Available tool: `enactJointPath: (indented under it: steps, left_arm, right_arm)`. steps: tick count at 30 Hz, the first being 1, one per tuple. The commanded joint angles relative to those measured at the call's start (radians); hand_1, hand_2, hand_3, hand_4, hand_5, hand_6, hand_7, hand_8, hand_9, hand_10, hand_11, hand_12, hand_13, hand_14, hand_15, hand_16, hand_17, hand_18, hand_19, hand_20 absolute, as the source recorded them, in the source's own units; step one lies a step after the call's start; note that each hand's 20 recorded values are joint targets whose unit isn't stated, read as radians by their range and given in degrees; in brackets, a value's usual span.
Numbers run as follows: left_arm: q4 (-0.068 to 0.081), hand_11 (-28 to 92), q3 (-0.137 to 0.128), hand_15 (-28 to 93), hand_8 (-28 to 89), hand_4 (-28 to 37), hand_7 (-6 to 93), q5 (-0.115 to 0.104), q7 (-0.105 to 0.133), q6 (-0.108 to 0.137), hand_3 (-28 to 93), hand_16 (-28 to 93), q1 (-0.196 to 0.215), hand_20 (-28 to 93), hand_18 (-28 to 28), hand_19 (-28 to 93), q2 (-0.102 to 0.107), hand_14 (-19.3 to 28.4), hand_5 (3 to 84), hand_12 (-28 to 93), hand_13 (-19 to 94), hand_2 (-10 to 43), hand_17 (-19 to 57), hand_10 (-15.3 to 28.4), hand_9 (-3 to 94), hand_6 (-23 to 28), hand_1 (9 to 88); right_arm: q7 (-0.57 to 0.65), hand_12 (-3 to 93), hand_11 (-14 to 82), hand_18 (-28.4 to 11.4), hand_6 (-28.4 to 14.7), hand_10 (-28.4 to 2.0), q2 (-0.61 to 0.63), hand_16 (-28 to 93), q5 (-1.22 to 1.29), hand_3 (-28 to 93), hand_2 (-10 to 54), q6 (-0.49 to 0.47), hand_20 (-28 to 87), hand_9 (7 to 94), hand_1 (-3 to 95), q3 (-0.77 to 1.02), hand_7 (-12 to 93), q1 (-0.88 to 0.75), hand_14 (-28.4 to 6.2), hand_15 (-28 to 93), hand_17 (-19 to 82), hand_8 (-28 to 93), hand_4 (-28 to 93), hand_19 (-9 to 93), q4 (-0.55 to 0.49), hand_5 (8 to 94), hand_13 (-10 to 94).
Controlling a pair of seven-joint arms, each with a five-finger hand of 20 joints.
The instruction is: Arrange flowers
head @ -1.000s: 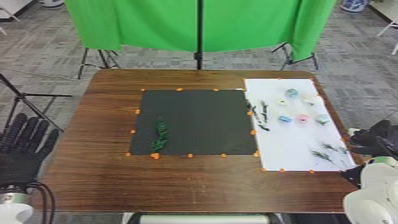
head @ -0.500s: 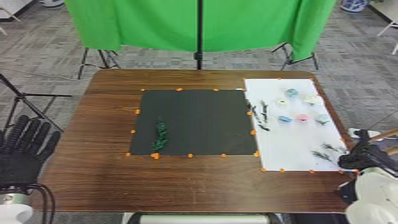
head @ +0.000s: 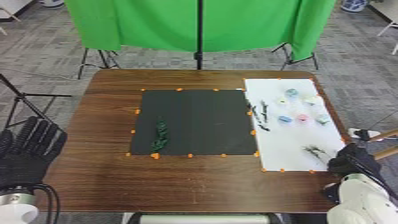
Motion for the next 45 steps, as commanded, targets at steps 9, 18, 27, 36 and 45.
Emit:
enactJointPath:
  steps: [9,18,27,36,45]
  left_arm:
    - [-0.011,22,-0.005,49,-9,-28.3,14.4,-0.003,-0.016,-0.006,75,-5,0.012,28,18.8,51,0.002,16.9,47.6,13,31,15.8,-3.4,15.7,41.1,8.3,27.3]
    - [-0.008,22,0.015,52,-9,-28.3,14.4,-0.005,-0.016,0.001,74,-4,-0.002,30,18.8,51,0.021,17.5,47.5,13,32,15.9,-3.2,15.7,41.1,8.3,27.3]
    - [0.012,22,0.058,54,-9,-28.3,14.4,0.000,-0.035,0.019,74,-4,-0.060,32,18.8,51,0.049,17.5,47.5,13,33,15.9,-3.0,15.7,41.3,8.3,27.2]
    - [0.030,23,0.092,54,-9,-28.3,14.6,-0.004,-0.053,0.034,75,-5,-0.094,31,18.7,49,0.065,17.4,47.8,13,33,15.7,-3.5,15.7,41.6,8.4,27.1]
    - [0.036,23,0.108,53,-9,-28.3,14.8,-0.006,-0.082,0.034,75,-5,-0.103,30,18.9,47,0.079,17.4,47.9,13,33,15.4,-4.0,15.7,41.7,8.3,27.1]
  right_arm:
    - [-0.024,48.7,40.1,-25.9,-1.5,-10.5,-0.009,47,0.073,71,-9.5,0.084,55,85.1,59.8,-0.169,34,0.202,-13.0,75,46,11,-28,93,-0.119,76.5,75]
    - [-0.155,49.6,39.4,-25.8,-1.8,-10.3,-0.124,47,0.077,72,-9.5,0.030,55,85.2,59.8,-0.386,34,0.409,-13.0,75,46,12,-28,93,-0.057,77.6,75]
    - [-0.277,48.8,40.6,-26.1,-1.5,-11.2,-0.268,47,0.011,71,-9.5,-0.109,55,84.8,58.5,-0.551,35,0.495,-13.3,74,46,14,-28,93,0.044,77.4,75]
    - [-0.291,40.4,45.6,-26.3,-2.4,-12.9,-0.391,46,-0.116,71,-9.5,-0.040,54,83.3,54.3,-0.642,35,0.515,-14.0,74,45,14,-27,93,0.190,77.7,74]
    - [-0.240,38.2,45.7,-27.1,-2.7,-13.0,-0.484,45,-0.241,72,-9.5,-0.042,54,85.1,53.6,-0.663,34,0.499,-13.5,74,49,16,-26,93,0.292,78.9,77]
